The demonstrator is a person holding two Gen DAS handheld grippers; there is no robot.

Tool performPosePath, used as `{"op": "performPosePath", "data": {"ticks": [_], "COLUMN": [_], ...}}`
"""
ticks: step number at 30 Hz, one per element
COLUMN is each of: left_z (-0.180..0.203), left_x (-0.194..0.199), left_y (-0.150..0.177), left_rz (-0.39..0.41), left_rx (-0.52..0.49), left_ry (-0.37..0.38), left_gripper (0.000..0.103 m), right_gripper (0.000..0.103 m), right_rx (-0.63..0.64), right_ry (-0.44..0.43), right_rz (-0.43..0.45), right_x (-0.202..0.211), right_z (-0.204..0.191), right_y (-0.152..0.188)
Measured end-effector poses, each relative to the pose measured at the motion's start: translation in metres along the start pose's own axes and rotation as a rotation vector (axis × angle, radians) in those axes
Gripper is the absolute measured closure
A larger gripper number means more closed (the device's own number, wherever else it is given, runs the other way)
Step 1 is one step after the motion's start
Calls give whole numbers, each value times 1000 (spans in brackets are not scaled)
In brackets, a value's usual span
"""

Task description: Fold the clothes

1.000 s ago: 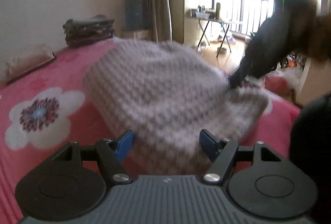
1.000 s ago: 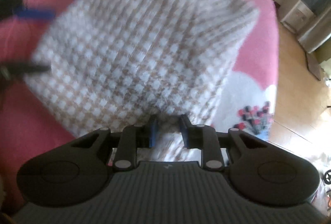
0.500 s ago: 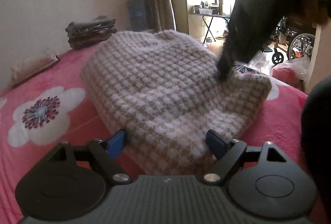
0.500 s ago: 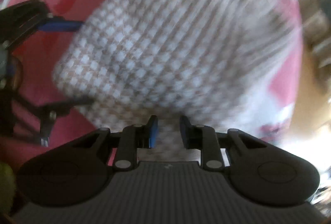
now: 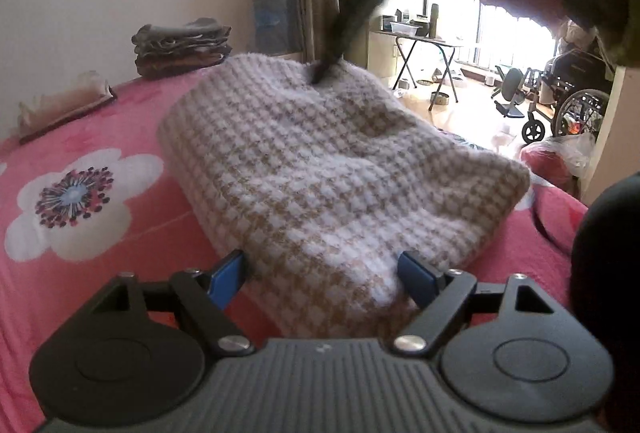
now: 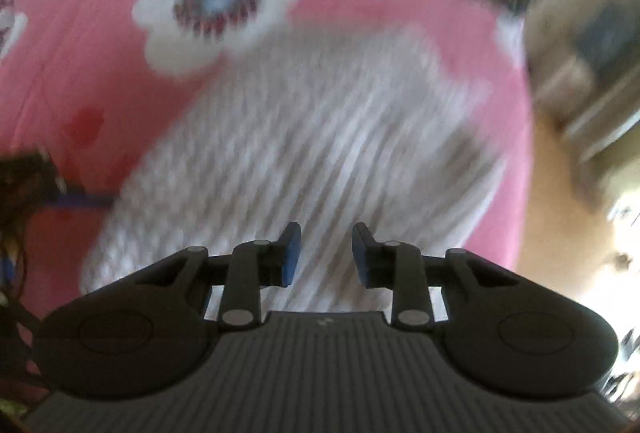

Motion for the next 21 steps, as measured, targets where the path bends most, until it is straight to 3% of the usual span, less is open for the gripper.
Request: {"op": "performPosePath", "data": {"ticks": [3,5,7,10,15,19,21], "left_z": [-1,-2,-4,-6,-8,-12,-23], "left_x": [-1,-4,-2,-1,-1,1,12], "left_y": [0,-2,-3,-1,-1,-4,-9], "left_rz": [0,-14,2,5,2,5,35], "left_rx": [3,5,10,27,39,9,18], "left_ry": [3,15,14,21,32,35,23], "left_gripper": [20,22,21,21,22,23,23], "right_gripper": [77,77,78,79,79,78,78], "right_rx": [-91,-95,-34,-8,-68,-127,-138], "right_ry": [-64,-83,-31,-23,-23,-44,-55], "right_rz": [74,-49,-56,-116,72,8,10], "right_x": [-6,-55,-79,-57,-18,-90,-81], "right_z": [5,-1,-11,-8,12,18,28], "right_y": [-17,-2,-3,-33,-75,-50,-53]}}
Point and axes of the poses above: each gripper's, at about its wrist camera, not at the fingertips, and x roughly against the way its jaws point, z to its right, y to its underside, the point moved 1 cm from there along -x, roughly the way its jaws point, and after that the axes turned 3 degrees about -z, right-handed, at the moved point
